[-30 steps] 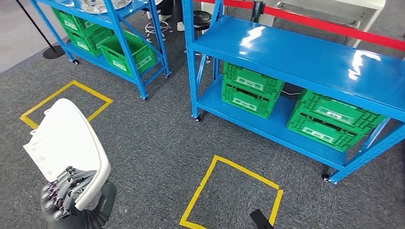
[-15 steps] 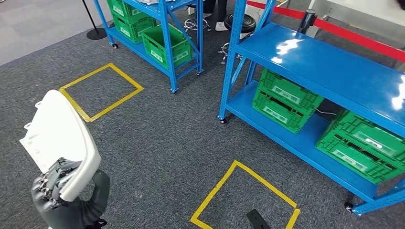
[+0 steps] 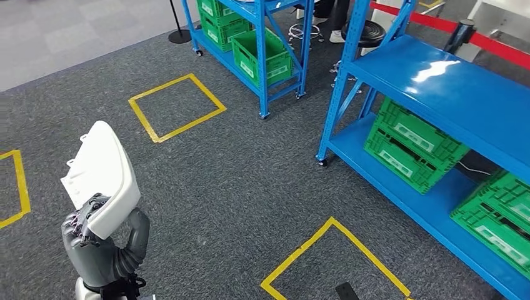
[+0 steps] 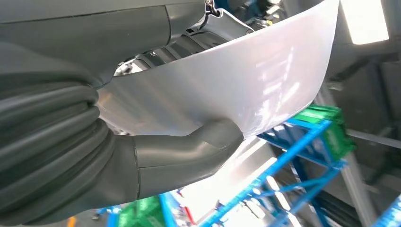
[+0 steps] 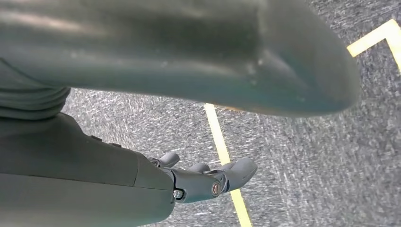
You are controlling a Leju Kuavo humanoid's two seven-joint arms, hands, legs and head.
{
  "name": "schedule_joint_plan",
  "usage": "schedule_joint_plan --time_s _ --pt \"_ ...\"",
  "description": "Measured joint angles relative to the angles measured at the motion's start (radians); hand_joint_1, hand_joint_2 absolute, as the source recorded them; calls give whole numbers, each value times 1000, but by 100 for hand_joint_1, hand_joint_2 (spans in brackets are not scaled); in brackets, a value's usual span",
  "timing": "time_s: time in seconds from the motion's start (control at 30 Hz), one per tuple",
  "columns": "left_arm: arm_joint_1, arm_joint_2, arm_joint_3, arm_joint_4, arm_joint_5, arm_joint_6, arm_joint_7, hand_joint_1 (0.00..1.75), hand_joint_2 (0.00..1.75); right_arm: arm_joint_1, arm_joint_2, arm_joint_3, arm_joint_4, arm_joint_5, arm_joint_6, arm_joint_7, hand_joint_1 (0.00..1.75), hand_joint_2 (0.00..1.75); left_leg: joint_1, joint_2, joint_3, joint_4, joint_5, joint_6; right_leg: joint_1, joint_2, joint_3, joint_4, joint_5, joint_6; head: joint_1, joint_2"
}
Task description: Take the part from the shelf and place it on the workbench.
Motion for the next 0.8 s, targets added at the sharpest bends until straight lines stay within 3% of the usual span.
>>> schedule_joint_plan --time_s 0.03,0.1,0.13,0.17,0.23,0.3,0.37,0.43,0.47,0.5,0.57,0.6,0.67,0.7,0.73,0.8 --pt "-3 0 1 5 4 -3 0 175 175 0 1 -4 0 -2 -1 1 0 0 -1 21 40 -70 29 3 1 -12 2 1 -2 3 0 0" --pt "-15 0 1 13 15 -10 0 175 175 -1 1 -12 0 -3 -5 2 0 0 -7 72 104 -185 59 15 6 -34 5 4 -7 12 0 0" --pt "-21 0 1 16 20 -13 0 175 175 -1 2 -14 0 -2 -7 2 0 0 -10 86 116 -211 61 23 9 -44 7 4 -9 17 1 0" --pt "-26 0 1 18 22 -13 0 175 175 -1 2 -16 0 -1 -9 2 0 0 -14 84 114 -214 60 30 11 -54 9 3 -10 23 1 0" --pt "-31 0 2 22 21 -11 0 175 175 -2 4 -17 0 1 -12 2 0 0 -13 56 112 -220 65 43 8 -64 16 2 -15 35 2 0" --pt "-37 -1 2 25 21 -9 0 175 175 -4 5 -18 0 2 -13 2 0 0 -8 29 116 -228 73 56 3 -20 3 43 -46 46 4 0" --pt "-44 -2 3 30 21 -8 0 175 175 -2 5 -20 0 2 -13 2 0 0 -5 3 115 -230 78 64 1 39 -50 158 -107 50 6 0" --pt "-46 -3 3 35 20 -8 0 175 175 1 5 -22 0 2 -13 3 0 0 -6 -28 111 -228 80 66 1 58 -107 265 -141 50 7 0" --pt "-46 -3 3 38 20 -8 0 175 175 3 5 -24 0 2 -13 3 0 0 -6 -45 111 -227 80 66 1 61 -115 272 -129 49 7 0" --pt "-46 -3 3 40 19 -8 0 175 175 3 5 -25 0 2 -13 3 0 0 -6 -61 111 -225 81 65 0 66 -104 240 -99 48 8 0" --pt "-47 -3 3 43 19 -13 0 175 175 3 5 -26 0 3 -13 2 0 0 -6 -90 110 -220 80 60 -3 102 -51 110 -29 43 7 0" --pt "-49 -4 3 46 22 -26 1 175 175 2 5 -26 0 3 -14 1 0 0 -6 -103 107 -218 80 54 -5 123 -28 55 -9 42 7 0" --pt "-54 -4 4 52 39 -74 13 175 175 0 5 -28 0 5 -17 -1 0 0 -5 -127 100 -218 85 39 -4 144 -12 11 -3 38 7 0" --pt "-56 -4 4 55 48 -101 22 175 175 -2 5 -29 0 6 -19 -1 0 0 -4 -139 95 -220 88 30 -2 134 -11 8 -1 33 7 0" --pt "-56 -4 5 57 55 -120 30 175 175 -5 6 -30 0 8 -21 -1 0 0 -2 -141 92 -222 90 24 -3 121 -9 5 3 26 7 0" --pt "-58 -4 8 60 66 -134 36 175 175 -9 8 -31 0 15 -23 -1 0 0 -5 -96 73 -192 72 16 -4 96 -3 -5 10 10 3 0"
